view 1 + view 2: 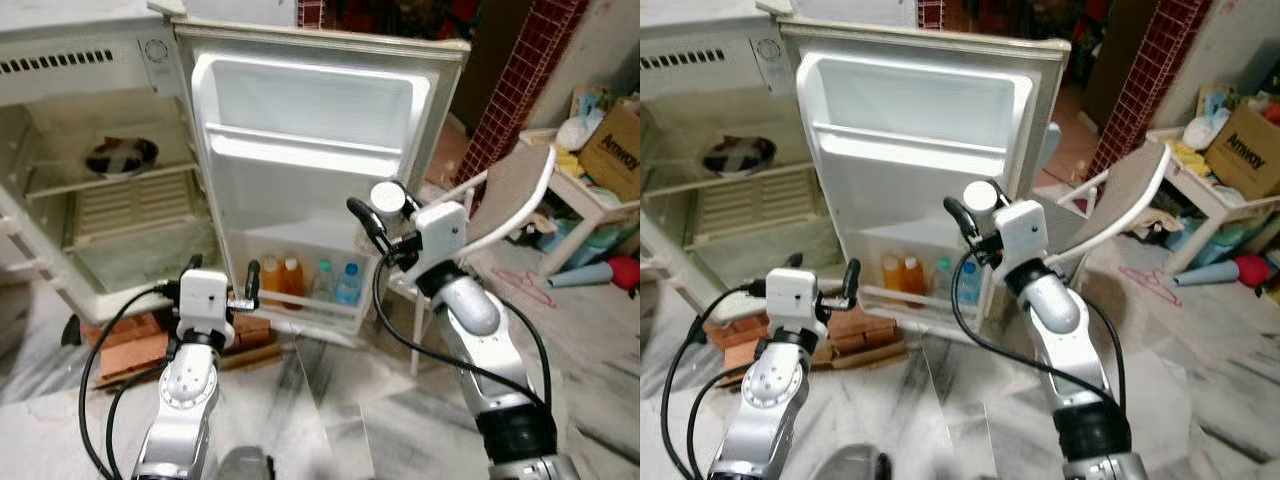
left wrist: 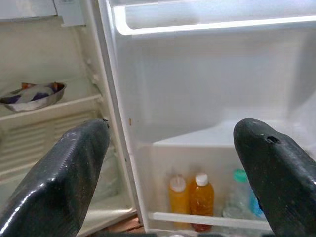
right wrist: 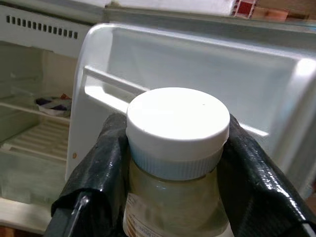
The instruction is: Restocking fridge
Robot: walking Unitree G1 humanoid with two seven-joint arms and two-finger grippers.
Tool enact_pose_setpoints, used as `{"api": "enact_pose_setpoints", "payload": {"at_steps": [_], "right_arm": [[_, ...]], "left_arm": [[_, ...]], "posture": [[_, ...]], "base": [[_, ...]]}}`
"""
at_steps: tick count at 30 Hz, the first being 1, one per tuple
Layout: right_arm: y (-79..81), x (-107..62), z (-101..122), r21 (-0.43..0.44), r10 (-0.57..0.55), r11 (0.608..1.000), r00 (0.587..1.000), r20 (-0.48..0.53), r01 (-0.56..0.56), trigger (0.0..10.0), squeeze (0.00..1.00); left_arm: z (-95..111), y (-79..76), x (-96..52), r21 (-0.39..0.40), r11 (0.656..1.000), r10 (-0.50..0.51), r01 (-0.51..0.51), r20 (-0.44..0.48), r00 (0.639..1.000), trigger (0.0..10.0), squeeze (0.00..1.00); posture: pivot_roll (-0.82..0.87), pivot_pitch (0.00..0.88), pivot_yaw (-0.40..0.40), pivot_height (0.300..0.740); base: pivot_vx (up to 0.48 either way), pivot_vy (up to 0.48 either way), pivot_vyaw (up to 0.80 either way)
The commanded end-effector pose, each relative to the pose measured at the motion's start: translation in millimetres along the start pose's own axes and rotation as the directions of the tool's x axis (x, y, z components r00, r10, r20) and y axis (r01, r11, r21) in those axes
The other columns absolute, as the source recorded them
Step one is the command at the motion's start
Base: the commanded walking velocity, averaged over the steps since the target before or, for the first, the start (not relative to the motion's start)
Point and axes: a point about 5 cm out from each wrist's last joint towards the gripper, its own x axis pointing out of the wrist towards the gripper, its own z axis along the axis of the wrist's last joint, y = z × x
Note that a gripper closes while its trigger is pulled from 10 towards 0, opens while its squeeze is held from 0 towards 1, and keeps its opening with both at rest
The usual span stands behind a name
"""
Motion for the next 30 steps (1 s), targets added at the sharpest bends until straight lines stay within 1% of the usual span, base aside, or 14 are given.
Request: {"api": "enact_pose_setpoints", "payload": {"at_steps": [1,6,14,19,21,22,23,25,26,27,28,30], "right_arm": [[3.5,4.5,9.8,-0.007,0.018,1.000,0.999,0.048,-0.017,10.0,0.00],[3.1,4.6,9.9,-0.007,0.016,1.000,0.999,0.050,-0.015,10.0,0.00],[3.4,5.8,11.3,0.015,0.014,1.000,0.998,0.054,-0.015,10.0,0.00],[7.8,19.7,22.9,0.026,0.073,0.997,0.992,0.101,-0.076,10.0,0.00],[8.7,28.8,30.0,0.019,0.091,0.995,0.988,0.129,-0.094,10.0,0.00],[8.6,36.2,35.3,0.009,0.100,0.995,0.984,0.149,-0.103,10.0,0.00],[6.7,49.4,45.5,-0.007,0.106,0.994,0.977,0.183,-0.106,10.0,0.00],[4.9,56.9,51.4,-0.015,0.102,0.995,0.974,0.201,-0.101,10.0,0.00],[4.9,56.9,51.4,-0.015,0.102,0.995,0.974,0.201,-0.101,10.0,0.00],[1.8,66.7,59.7,-0.034,0.099,0.995,0.969,0.228,-0.093,10.0,0.00],[-0.6,72.8,65.1,-0.045,0.091,0.996,0.965,0.245,-0.083,10.0,0.00],[-3.1,78.6,70.5,-0.054,0.084,0.996,0.962,0.260,-0.073,10.0,0.00]], "left_arm": [[1.9,4.3,1.8,-0.001,1.000,0.016,-0.016,0.004,1.000,10.0,0.00],[2.5,3.8,1.8,-0.006,1.000,0.014,-0.014,0.008,1.000,10.0,0.00],[0.6,2.7,1.1,0.003,1.000,0.012,-0.012,-0.004,1.000,10.0,0.00],[-0.1,2.0,1.4,0.012,1.000,0.012,-0.012,-0.012,1.000,10.0,0.00],[-0.1,0.8,0.9,0.015,1.000,0.010,-0.009,-0.014,1.000,10.0,0.00],[-0.1,0.6,0.6,0.017,1.000,0.009,-0.009,-0.014,1.000,10.0,0.00],[0.1,0.8,-0.1,0.021,1.000,0.011,-0.011,-0.016,1.000,10.0,0.00],[-0.1,1.4,-0.7,0.024,1.000,0.014,-0.014,-0.017,1.000,10.0,0.00],[-0.1,1.4,-0.7,0.024,1.000,0.014,-0.014,-0.017,1.000,10.0,0.00],[-0.3,2.6,-1.8,0.026,0.999,0.021,-0.021,-0.020,1.000,10.0,0.00],[-0.3,3.0,-2.7,0.027,0.999,0.024,-0.024,-0.021,0.999,10.0,0.00],[-0.2,3.4,-3.6,0.028,0.999,0.027,-0.026,-0.021,0.999,10.0,0.00]], "posture": [[0.05,0.005,-0.054,0.740],[0.05,0.005,-0.053,0.740],[0.05,0.005,-0.053,0.740],[0.05,0.018,-0.051,0.740],[0.06,0.025,-0.053,0.740],[0.06,0.026,-0.053,0.740],[0.07,0.031,-0.058,0.740],[0.07,0.031,-0.058,0.740],[0.07,0.031,-0.058,0.740],[0.08,0.036,-0.064,0.740],[0.09,0.042,-0.069,0.740],[0.09,0.042,-0.069,0.740]], "base": [[0.360,0.319,0.00],[0.246,0.341,0.00],[0.000,0.000,0.00],[0.000,0.000,0.00],[0.000,0.000,0.00],[0.000,0.000,0.00],[0.000,0.000,0.00],[0.000,0.000,0.00],[0.000,0.000,0.00],[0.000,0.000,0.00],[0.000,0.000,0.00],[0.000,0.000,0.00]]}}
